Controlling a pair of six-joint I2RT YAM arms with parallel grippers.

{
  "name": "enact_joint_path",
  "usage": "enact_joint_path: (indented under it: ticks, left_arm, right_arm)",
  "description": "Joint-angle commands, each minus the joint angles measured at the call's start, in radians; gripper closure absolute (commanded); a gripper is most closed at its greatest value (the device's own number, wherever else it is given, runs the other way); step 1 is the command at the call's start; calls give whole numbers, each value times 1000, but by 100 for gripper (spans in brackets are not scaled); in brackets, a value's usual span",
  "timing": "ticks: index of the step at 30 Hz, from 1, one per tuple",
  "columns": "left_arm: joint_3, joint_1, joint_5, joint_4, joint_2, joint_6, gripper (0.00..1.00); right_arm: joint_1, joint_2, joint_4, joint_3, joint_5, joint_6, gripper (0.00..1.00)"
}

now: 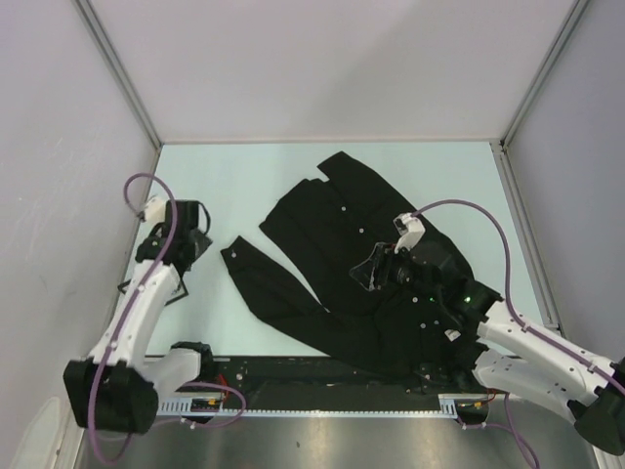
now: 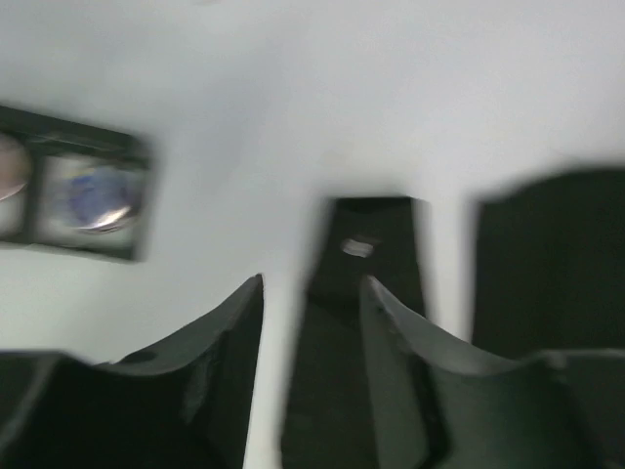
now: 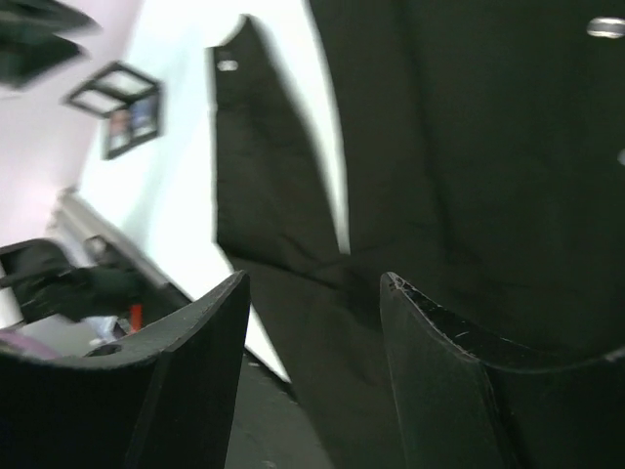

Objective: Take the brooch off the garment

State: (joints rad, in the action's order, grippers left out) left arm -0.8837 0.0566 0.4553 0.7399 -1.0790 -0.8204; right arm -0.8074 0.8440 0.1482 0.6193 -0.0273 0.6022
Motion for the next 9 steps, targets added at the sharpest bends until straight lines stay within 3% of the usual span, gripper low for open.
enact_joint_path:
  ticks: [1, 3, 6, 9]
  left_arm:
    - [-21, 234, -241, -264, 186, 70, 45]
    - [-2, 377, -297, -424, 235, 112, 28]
    - [26, 546, -322, -563, 303, 159, 18]
    - [-4, 670, -359, -591, 315, 227, 10]
  right_arm:
    - [27, -86, 206, 74, 136, -62, 38]
    - [31, -134, 252, 86, 165, -81, 28]
    - [43, -253, 320, 103, 190, -137, 1]
    - [71, -299, 393, 187, 233, -156, 0]
